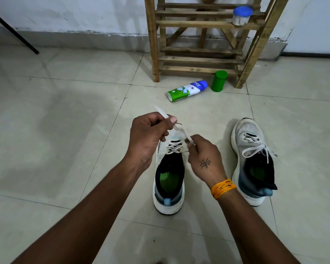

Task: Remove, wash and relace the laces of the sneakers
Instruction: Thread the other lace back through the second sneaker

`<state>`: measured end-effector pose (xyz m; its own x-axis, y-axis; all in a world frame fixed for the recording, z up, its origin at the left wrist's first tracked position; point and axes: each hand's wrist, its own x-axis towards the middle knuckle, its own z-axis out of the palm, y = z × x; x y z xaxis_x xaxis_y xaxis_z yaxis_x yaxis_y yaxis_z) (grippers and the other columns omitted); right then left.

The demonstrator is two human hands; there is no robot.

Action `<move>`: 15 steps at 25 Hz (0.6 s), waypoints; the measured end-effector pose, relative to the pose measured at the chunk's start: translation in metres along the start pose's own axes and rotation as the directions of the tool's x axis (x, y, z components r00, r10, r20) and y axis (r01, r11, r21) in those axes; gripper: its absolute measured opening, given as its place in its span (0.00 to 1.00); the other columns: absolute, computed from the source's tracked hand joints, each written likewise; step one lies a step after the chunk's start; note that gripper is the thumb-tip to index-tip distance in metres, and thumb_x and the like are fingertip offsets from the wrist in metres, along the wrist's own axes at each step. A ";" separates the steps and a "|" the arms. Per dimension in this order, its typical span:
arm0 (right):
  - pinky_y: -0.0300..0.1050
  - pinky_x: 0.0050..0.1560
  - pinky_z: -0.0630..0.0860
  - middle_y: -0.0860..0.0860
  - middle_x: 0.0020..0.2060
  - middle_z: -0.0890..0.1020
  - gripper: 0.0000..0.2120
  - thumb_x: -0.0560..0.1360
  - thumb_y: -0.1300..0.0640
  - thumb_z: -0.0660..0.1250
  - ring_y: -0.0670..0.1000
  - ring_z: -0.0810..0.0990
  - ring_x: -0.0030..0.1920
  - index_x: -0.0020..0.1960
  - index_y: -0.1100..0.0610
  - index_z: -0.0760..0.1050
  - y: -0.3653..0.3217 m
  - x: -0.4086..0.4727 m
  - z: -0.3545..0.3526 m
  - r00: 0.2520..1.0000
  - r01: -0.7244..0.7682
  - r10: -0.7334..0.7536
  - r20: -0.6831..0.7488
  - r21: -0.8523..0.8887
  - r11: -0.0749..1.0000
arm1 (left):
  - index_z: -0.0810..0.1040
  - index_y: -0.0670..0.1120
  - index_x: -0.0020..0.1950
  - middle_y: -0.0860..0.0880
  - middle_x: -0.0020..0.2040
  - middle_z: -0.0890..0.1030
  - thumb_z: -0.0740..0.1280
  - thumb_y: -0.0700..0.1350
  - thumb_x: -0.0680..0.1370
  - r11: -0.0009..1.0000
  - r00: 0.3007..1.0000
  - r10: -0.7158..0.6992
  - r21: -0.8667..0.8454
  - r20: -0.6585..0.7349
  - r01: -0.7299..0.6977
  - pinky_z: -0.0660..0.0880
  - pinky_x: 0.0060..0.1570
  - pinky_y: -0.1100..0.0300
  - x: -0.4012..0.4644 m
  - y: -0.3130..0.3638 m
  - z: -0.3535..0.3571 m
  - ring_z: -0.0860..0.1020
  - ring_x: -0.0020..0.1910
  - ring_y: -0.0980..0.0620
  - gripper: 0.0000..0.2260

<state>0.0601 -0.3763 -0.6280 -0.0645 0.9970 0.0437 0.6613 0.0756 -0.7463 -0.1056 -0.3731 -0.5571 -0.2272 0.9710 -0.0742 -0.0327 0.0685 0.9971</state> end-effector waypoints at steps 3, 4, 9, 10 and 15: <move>0.50 0.38 0.76 0.51 0.31 0.80 0.06 0.82 0.54 0.64 0.53 0.79 0.34 0.58 0.48 0.75 -0.035 -0.003 -0.008 0.990 0.107 -0.135 0.039 0.410 0.906 | 0.83 0.37 0.40 0.46 0.34 0.82 0.76 0.40 0.76 0.999 1.000 0.015 0.041 0.020 -0.015 0.72 0.33 0.59 -0.003 -0.002 0.005 0.73 0.31 0.52 0.08; 0.50 0.36 0.75 0.51 0.29 0.78 0.03 0.82 0.55 0.64 0.52 0.78 0.32 0.55 0.50 0.76 -0.041 -0.003 -0.009 0.991 0.105 -0.130 0.021 0.466 0.879 | 0.83 0.37 0.40 0.48 0.33 0.82 0.75 0.40 0.76 0.999 0.999 0.019 0.043 0.030 -0.020 0.72 0.33 0.60 -0.004 -0.003 0.006 0.73 0.31 0.52 0.08; 0.47 0.38 0.68 0.49 0.35 0.81 0.06 0.81 0.53 0.65 0.56 0.81 0.41 0.45 0.50 0.76 -0.009 0.003 -0.007 0.991 -0.120 0.122 -0.062 0.033 0.992 | 0.84 0.44 0.37 0.46 0.43 0.86 0.76 0.40 0.76 1.000 1.000 0.019 0.012 0.023 -0.019 0.72 0.34 0.58 -0.002 0.004 0.000 0.74 0.32 0.51 0.07; 0.47 0.38 0.68 0.48 0.36 0.82 0.05 0.81 0.53 0.65 0.57 0.81 0.43 0.47 0.50 0.77 -0.005 0.002 -0.009 0.983 -0.164 0.159 -0.088 -0.050 0.985 | 0.84 0.45 0.37 0.44 0.43 0.86 0.76 0.40 0.76 1.000 1.000 0.020 0.014 0.015 -0.020 0.72 0.34 0.57 -0.002 0.004 -0.001 0.74 0.32 0.51 0.07; 0.48 0.39 0.75 0.52 0.31 0.79 0.08 0.82 0.56 0.65 0.54 0.80 0.36 0.59 0.49 0.77 -0.039 -0.002 -0.016 0.993 0.101 -0.116 0.018 0.365 0.926 | 0.83 0.39 0.39 0.44 0.33 0.81 0.76 0.41 0.76 0.998 0.999 0.026 0.060 0.027 -0.028 0.72 0.34 0.58 -0.004 0.000 0.002 0.74 0.31 0.51 0.08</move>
<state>0.0458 -0.3807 -0.5884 -0.1544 0.9810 0.1174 0.3329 0.1636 -0.9287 -0.1027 -0.3767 -0.5571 -0.2020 0.9782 -0.0475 0.0323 0.0552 0.9980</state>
